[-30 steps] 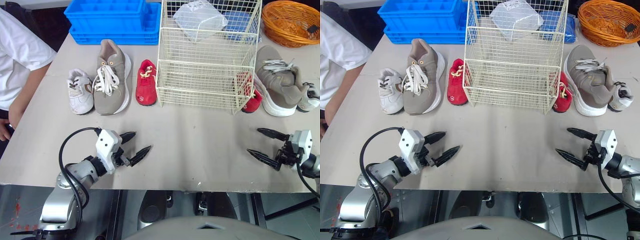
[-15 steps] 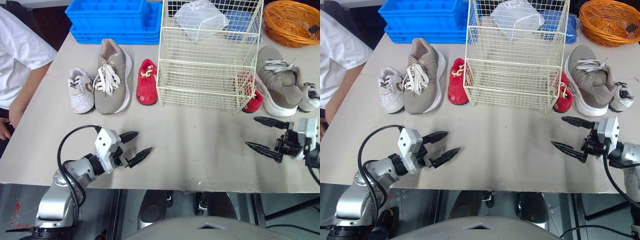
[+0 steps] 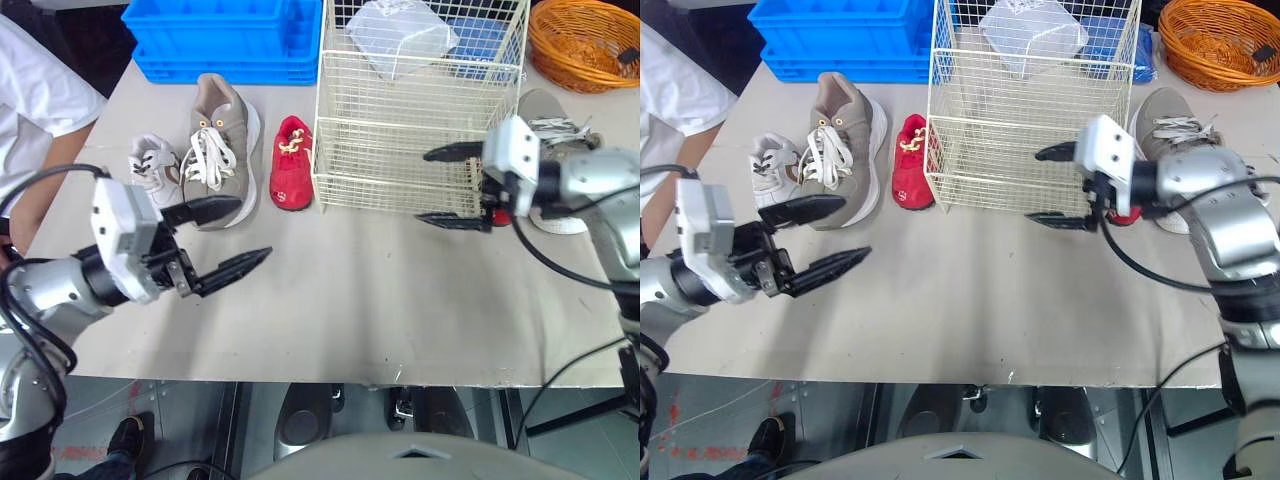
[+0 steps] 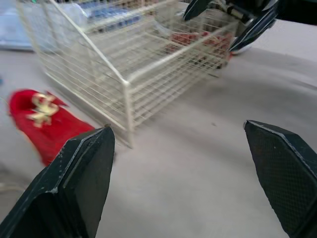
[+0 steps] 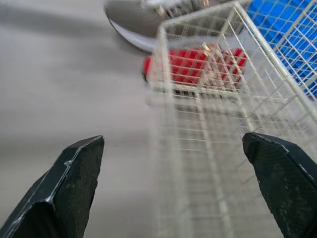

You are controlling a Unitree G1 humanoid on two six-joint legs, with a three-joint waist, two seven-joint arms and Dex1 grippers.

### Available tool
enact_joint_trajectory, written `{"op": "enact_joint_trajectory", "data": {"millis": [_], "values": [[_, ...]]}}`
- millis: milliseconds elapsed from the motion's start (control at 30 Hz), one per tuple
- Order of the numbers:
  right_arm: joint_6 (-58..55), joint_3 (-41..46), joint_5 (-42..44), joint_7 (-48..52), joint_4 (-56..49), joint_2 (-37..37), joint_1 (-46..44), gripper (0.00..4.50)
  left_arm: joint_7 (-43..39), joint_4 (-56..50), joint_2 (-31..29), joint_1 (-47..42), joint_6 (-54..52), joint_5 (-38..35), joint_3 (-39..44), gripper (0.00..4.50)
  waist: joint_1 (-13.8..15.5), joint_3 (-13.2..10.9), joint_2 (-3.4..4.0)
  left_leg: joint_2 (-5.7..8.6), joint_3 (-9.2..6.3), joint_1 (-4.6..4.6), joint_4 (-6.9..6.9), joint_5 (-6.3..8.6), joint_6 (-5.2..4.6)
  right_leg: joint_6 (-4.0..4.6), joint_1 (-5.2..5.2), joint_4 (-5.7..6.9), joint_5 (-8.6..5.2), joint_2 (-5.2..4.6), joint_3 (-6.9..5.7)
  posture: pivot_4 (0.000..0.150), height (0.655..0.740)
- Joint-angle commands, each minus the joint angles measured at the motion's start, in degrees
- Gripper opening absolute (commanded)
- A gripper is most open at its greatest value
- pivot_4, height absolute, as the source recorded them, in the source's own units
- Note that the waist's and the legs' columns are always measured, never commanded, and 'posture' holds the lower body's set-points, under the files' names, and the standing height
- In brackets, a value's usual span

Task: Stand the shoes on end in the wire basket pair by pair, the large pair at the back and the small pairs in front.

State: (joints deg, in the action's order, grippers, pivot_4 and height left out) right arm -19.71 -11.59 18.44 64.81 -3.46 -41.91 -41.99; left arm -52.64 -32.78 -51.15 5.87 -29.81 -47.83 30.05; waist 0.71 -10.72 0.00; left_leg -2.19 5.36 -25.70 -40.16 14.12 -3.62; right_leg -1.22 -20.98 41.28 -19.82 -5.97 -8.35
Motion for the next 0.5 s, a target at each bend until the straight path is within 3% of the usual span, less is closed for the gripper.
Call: {"op": "enact_joint_trajectory", "data": {"millis": [33, 300, 400, 500], "values": [[-0.16, -2.12, -1.90, 2.92, 1.29, 0.58, -3.76, 4.43, 1.45, -3.88, -0.40, -0.13, -1.03, -3.13, 3.47, 4.50, 0.10, -0.02, -0.04, 0.00, -0.01, -0.03, 0.03, 0.00, 0.00, 0.00, 0.00, -0.06, 0.00, 0.00, -0.02, 0.150, 0.6860], [1.38, -7.26, -9.41, 4.74, 5.61, 2.30, -9.11, 4.43, 6.55, -10.32, -0.65, -1.32, -4.64, -13.54, 5.64, 4.50, -0.07, -0.03, -0.07, 0.00, -0.07, -0.05, 0.10, 0.00, 0.01, 0.00, 0.07, -0.28, 0.02, 0.03, -0.09, 0.150, 0.6860], [0.53, -8.11, -9.83, 6.52, 5.54, 2.99, -9.97, 3.55, 7.83, -10.77, -1.05, -1.77, -5.19, -14.34, 5.22, 4.50, -0.10, -0.03, -0.06, -0.01, -0.13, 0.03, 0.09, -0.01, 0.02, 0.00, 0.17, -0.26, 0.02, 0.05, -0.12, 0.150, 0.6860], [0.12, -9.20, -10.48, 8.46, 4.79, 2.99, -10.15, 2.11, 7.80, -10.38, -1.26, -1.59, -4.99, -13.57, 4.49, 4.50, -0.08, -0.03, -0.07, 0.00, -0.12, 0.02, 0.09, -0.01, 0.02, 0.00, 0.17, -0.27, 0.02, 0.07, -0.12, 0.150, 0.6860]]}}
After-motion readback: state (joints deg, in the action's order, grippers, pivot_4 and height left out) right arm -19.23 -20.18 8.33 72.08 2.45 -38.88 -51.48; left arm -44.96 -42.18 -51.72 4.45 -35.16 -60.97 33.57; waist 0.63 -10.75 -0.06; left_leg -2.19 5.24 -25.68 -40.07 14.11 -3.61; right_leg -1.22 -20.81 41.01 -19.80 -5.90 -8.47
